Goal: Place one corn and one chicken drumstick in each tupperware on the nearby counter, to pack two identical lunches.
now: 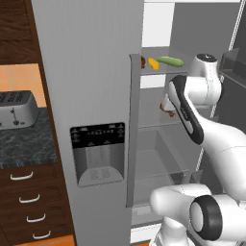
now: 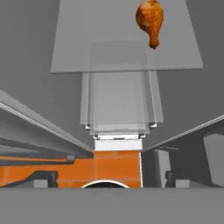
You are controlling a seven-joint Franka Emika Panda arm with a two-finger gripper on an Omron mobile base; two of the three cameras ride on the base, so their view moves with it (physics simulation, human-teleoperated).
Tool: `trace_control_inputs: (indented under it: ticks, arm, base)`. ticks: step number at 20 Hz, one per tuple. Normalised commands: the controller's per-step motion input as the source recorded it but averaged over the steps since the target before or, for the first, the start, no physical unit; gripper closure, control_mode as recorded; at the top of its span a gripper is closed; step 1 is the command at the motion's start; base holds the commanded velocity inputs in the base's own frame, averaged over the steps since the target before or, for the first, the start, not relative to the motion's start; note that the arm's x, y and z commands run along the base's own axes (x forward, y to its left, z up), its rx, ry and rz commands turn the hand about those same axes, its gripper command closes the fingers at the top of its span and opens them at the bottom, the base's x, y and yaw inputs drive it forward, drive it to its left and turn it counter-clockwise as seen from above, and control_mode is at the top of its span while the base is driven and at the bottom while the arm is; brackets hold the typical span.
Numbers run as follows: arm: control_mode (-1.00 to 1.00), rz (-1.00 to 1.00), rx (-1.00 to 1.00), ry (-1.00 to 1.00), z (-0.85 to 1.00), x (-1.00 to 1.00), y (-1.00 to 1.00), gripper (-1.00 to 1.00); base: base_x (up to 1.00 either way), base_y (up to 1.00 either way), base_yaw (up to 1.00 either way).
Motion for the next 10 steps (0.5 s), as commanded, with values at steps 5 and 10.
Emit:
trace_control_inputs:
  ticks: [5,10]
  arm:
    - [-1.00,-0.08,-0.05,-0.05,-0.18,0.47,-0.56,-1.00]
    - [-1.00,0.00,0.00,0.00,-0.31,0.90,-0.28,-1.00]
  base:
    - [0.00,0.00,0.00]
    - [0.00,0.00,0.00]
